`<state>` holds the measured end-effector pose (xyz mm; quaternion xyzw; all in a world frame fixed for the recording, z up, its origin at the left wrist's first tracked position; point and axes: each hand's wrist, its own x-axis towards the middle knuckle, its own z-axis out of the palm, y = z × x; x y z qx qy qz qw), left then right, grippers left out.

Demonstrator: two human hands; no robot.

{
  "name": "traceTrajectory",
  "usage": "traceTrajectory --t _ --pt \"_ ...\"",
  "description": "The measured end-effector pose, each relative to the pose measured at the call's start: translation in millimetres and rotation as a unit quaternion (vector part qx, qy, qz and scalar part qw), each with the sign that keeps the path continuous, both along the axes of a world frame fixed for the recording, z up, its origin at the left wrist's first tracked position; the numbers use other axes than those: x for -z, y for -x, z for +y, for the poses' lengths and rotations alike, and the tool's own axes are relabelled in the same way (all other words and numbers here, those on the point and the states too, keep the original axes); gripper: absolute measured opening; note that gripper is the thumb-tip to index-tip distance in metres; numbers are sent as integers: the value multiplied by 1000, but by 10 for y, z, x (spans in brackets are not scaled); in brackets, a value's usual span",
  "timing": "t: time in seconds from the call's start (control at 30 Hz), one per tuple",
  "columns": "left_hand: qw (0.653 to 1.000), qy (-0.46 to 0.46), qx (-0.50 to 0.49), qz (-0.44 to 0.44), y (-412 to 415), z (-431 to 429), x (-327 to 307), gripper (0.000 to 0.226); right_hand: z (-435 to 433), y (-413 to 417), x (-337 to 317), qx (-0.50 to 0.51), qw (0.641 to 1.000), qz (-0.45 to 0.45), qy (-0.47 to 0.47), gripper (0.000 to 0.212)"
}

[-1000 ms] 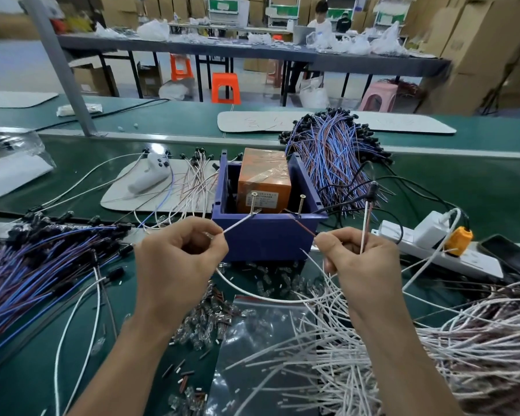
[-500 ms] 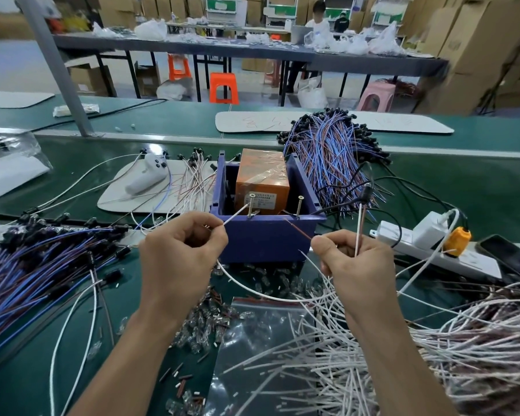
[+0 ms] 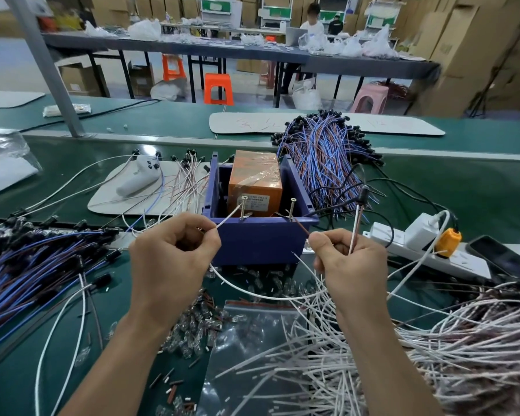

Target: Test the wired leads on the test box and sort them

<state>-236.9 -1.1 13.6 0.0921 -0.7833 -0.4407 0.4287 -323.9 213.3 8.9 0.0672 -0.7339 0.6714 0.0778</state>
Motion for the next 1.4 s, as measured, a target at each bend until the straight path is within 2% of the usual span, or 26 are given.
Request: traceTrajectory --t 0.27,0.33,0.47,0.53,0.6,0.67,0.73,0.8,0.83,0.87,0.93,1.0,1.07,1.13,1.17,1.2,1.23,1.27,1.37,1.4 --pt "1000 -11 -5 -8 -8 1 1 8 43 -28 -20 29 1000 -7 11 16" --pt "999 -43 -9 5 -10 -10 -2 8 87 -73 -57 9 1000 0 17 19" --pt "986 -165 1 6 -19 11 -82 11 141 -160 -214 -41 998 -18 45 23" --pt "986 -166 0 -11 -52 25 -143 22 155 -197 -294 -66 992 -49 92 31" --pt "995 -86 -25 -44 -106 65 -213 34 203 -272 -355 -78 988 -69 115 44" --pt "992 32 -72 -95 -173 146 -274 37 257 -369 -381 -66 991 -64 97 52" --pt "973 134 -99 -163 -245 282 -364 33 307 -457 -386 -43 993 -59 89 57" --pt "931 234 -91 -265 -307 463 -447 29 361 -544 -381 -26 995 -56 77 59" --pt "909 275 -81 -303 -340 550 -483 35 385 -588 -376 -23 996 -53 67 59" --pt "904 289 -60 -309 -379 642 -511 39 410 -637 -372 -21 997 -46 57 60" --pt "935 230 32 -269 -480 845 -572 43 467 -737 -359 -12 998 -31 57 59" --pt "946 130 156 -254 -514 1044 -584 63 504 -831 -343 1 997 -26 78 57" --pt "921 88 250 -287 -495 1224 -502 95 479 -928 -326 3 994 -22 104 55" --pt "894 28 324 -309 -440 1371 -397 113 418 -1034 -304 -14 991 -22 132 57" --pt "879 -39 362 -310 -405 1406 -350 112 392 -1081 -300 -24 989 -22 145 58" --pt "866 -112 388 -295 -371 1423 -303 102 387 -1119 -294 -29 987 -23 155 59" --pt "865 -148 387 -284 -352 1418 -269 88 410 -1143 -293 -29 987 -24 159 59" --pt "870 -155 372 -285 -331 1405 -264 78 464 -1150 -298 -24 988 -24 149 59" --pt "878 -77 349 -319 -299 1358 -328 45 747 -1099 -330 -5 997 -32 77 60" --pt "875 -77 350 -325 -283 1349 -355 35 856 -1075 -350 -6 997 -49 65 59"
